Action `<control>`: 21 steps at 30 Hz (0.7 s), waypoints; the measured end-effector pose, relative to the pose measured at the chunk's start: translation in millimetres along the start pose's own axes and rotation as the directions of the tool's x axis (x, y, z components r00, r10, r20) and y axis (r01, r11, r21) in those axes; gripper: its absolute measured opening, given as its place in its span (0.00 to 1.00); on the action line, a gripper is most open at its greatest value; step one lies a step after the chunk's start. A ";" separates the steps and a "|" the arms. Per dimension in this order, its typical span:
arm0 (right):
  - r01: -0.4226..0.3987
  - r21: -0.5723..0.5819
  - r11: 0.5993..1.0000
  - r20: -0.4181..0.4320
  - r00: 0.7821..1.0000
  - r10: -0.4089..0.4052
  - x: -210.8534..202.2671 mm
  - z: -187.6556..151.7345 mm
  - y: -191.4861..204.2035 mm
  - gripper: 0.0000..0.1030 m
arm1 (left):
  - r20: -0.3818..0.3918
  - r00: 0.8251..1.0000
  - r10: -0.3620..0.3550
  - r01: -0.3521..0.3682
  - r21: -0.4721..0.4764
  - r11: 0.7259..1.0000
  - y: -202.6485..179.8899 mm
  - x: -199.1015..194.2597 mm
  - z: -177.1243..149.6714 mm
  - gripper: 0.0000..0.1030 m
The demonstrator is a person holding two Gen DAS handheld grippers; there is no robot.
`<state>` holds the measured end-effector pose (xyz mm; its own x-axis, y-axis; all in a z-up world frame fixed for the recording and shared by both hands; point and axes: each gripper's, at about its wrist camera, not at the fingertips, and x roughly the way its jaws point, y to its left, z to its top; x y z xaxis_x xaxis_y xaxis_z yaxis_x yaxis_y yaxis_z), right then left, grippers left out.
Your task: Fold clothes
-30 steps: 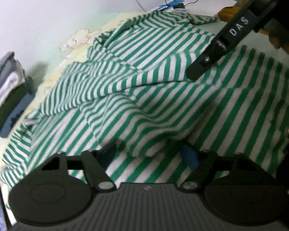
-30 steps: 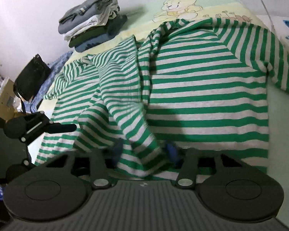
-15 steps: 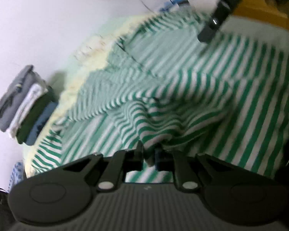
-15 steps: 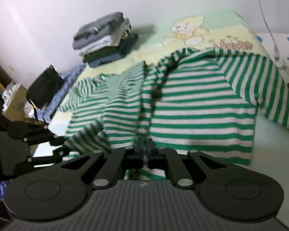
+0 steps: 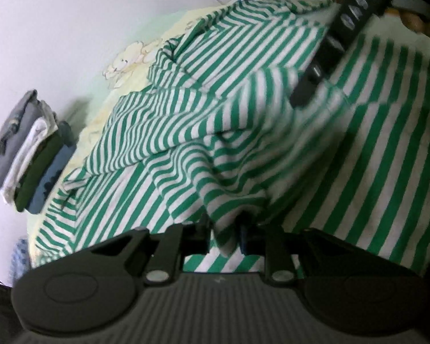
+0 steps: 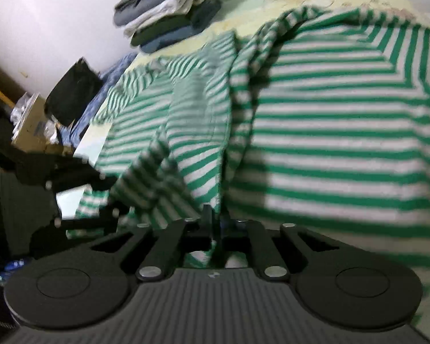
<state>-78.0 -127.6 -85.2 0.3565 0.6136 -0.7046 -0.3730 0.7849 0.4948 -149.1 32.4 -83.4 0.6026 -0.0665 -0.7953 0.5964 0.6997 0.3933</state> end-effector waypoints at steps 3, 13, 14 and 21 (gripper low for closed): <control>0.017 -0.043 0.999 0.088 0.996 -0.013 -31.7 18.7 1.9 0.05 | 0.033 0.999 -0.042 0.042 -0.013 0.999 -0.2 -7.2 2.2 0.25; 0.169 -0.301 0.938 -0.126 0.968 -0.215 -23.1 6.4 20.2 0.16 | -0.021 0.985 -0.173 0.174 0.053 0.983 10.4 -25.1 -23.7 0.45; 0.172 -0.290 0.941 -0.112 0.971 -0.212 -25.8 10.5 19.7 0.23 | -0.021 0.983 -0.185 0.185 0.051 0.981 16.4 -30.2 -27.1 0.45; 0.112 -0.151 0.982 0.119 0.988 -0.094 -30.1 59.3 13.5 0.38 | 0.039 0.990 -0.136 0.139 -0.074 0.988 61.6 -24.8 -10.7 0.44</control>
<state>-43.0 -130.4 -27.2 0.4891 0.5430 -0.6826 -0.4563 0.8263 0.3303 -133.0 84.8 -44.4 0.5360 -0.1891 -0.8228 0.6335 0.7343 0.2439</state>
